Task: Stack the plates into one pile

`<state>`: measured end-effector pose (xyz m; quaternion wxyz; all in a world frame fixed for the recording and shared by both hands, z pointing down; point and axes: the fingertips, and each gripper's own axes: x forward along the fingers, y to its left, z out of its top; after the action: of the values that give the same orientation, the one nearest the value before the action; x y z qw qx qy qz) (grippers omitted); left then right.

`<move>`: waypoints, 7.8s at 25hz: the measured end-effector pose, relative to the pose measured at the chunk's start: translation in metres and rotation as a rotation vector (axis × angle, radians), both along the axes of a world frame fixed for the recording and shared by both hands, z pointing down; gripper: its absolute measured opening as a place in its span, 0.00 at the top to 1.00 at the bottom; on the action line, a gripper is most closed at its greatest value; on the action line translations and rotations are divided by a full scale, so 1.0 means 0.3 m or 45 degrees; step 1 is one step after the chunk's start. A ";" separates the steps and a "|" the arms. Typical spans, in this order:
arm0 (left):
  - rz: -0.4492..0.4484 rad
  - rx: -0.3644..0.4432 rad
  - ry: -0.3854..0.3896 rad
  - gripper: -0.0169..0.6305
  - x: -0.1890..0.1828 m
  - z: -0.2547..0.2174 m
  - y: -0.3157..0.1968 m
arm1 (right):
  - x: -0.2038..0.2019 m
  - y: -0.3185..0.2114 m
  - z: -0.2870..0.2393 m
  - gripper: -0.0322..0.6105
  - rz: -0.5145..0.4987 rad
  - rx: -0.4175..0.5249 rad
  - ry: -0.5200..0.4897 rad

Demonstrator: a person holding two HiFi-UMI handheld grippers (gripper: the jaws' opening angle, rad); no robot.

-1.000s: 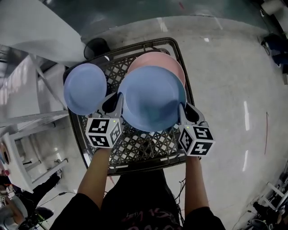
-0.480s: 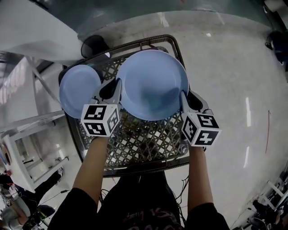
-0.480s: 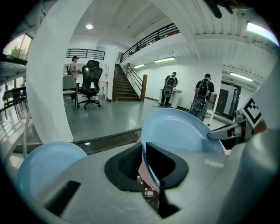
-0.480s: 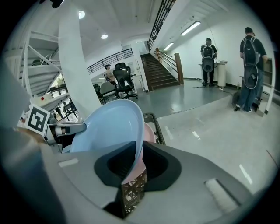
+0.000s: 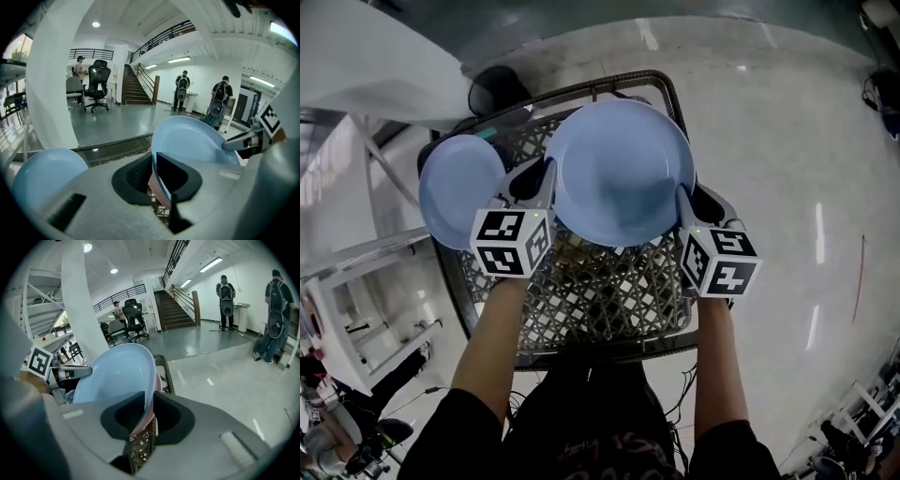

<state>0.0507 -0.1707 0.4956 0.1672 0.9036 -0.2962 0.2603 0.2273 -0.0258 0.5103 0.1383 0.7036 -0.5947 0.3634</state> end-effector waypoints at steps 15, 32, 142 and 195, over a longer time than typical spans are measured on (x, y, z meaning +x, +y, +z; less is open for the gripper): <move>-0.040 -0.017 -0.030 0.93 0.009 0.052 -0.007 | 0.013 -0.012 0.052 0.82 -0.056 -0.042 0.029; -0.083 -0.048 -0.077 0.91 -0.002 0.131 -0.002 | 0.028 -0.009 0.090 0.77 -0.065 -0.029 0.029; -0.688 -0.286 0.173 0.95 -1.101 0.083 -0.288 | -0.764 -0.385 -0.042 0.94 -0.463 0.049 0.062; -0.136 -0.270 0.193 0.94 -0.244 -0.155 -0.096 | -0.183 0.181 -0.132 0.94 0.102 0.053 0.062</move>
<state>-0.0226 -0.1994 0.4491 0.2974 0.8809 -0.3013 0.2118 0.1725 0.0286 0.4705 0.1235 0.7382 -0.5700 0.3390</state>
